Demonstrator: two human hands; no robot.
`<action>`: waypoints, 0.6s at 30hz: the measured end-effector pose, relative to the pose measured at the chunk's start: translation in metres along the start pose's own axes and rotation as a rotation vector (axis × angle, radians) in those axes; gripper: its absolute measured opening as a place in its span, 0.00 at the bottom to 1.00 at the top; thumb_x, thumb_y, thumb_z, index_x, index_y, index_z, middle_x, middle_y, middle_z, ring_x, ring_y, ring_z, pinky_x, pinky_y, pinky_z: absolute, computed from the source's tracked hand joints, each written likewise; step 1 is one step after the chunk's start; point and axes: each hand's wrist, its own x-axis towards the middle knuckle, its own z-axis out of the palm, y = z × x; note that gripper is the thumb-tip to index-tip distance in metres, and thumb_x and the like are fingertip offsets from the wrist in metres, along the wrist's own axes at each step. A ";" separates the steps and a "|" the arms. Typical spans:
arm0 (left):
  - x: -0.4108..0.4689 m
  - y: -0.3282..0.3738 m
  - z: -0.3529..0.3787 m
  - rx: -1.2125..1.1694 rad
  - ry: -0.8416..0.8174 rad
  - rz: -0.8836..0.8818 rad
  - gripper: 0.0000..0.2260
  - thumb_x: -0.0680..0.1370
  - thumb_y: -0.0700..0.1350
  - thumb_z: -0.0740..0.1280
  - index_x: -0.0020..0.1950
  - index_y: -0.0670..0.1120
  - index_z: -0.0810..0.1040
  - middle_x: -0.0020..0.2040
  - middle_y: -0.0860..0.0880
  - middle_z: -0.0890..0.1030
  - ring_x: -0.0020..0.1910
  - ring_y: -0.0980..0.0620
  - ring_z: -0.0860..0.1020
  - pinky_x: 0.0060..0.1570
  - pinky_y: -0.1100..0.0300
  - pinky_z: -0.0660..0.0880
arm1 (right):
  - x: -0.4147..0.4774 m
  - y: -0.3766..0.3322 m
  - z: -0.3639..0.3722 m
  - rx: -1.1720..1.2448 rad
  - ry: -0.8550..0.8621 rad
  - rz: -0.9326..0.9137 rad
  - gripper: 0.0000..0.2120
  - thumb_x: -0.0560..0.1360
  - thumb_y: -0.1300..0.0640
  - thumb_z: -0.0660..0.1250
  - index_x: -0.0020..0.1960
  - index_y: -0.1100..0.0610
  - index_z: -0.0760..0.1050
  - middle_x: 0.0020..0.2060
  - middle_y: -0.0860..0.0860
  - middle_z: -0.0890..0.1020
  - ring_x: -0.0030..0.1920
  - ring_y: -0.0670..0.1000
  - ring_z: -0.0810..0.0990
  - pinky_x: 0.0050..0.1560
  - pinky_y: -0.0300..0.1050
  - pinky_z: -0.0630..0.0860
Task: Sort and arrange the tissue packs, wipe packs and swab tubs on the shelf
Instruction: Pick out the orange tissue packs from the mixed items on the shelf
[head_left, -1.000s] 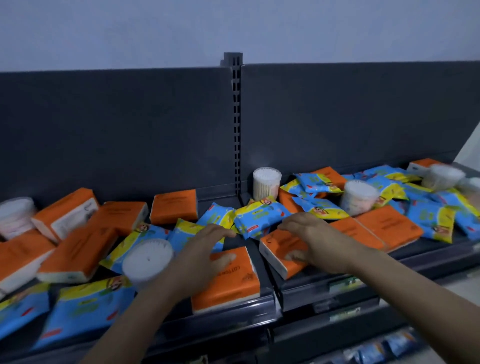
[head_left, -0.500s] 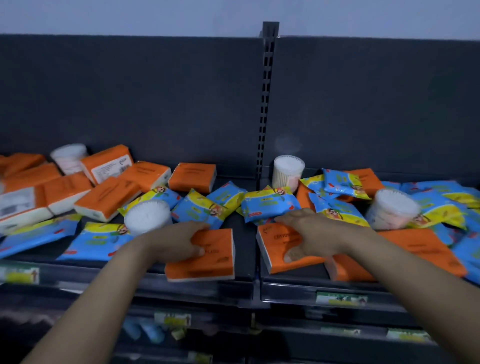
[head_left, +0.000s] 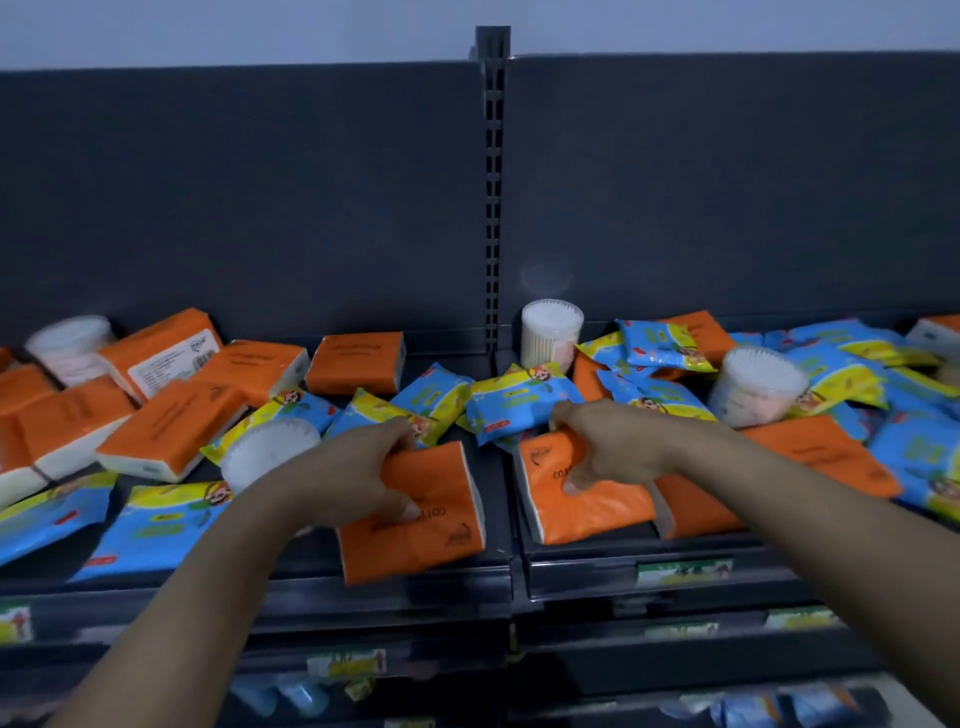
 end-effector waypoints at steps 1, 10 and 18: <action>0.001 0.001 -0.003 -0.037 0.015 0.015 0.18 0.69 0.49 0.74 0.51 0.56 0.67 0.49 0.57 0.73 0.46 0.59 0.74 0.38 0.66 0.70 | -0.001 -0.001 -0.001 0.021 0.012 0.000 0.27 0.69 0.52 0.74 0.63 0.55 0.65 0.48 0.50 0.74 0.50 0.53 0.73 0.44 0.43 0.70; 0.037 0.059 -0.023 -0.170 0.308 0.271 0.18 0.70 0.43 0.72 0.55 0.56 0.71 0.46 0.57 0.78 0.43 0.60 0.77 0.40 0.65 0.73 | -0.044 0.030 -0.034 0.149 0.463 0.044 0.23 0.70 0.59 0.71 0.62 0.55 0.67 0.50 0.52 0.77 0.51 0.53 0.76 0.47 0.42 0.68; 0.076 0.151 -0.006 -0.148 0.389 0.424 0.18 0.67 0.43 0.75 0.54 0.54 0.76 0.46 0.56 0.79 0.45 0.57 0.77 0.46 0.61 0.72 | -0.123 0.111 -0.053 0.245 0.736 0.171 0.19 0.67 0.57 0.74 0.56 0.52 0.73 0.46 0.49 0.79 0.45 0.50 0.77 0.43 0.39 0.68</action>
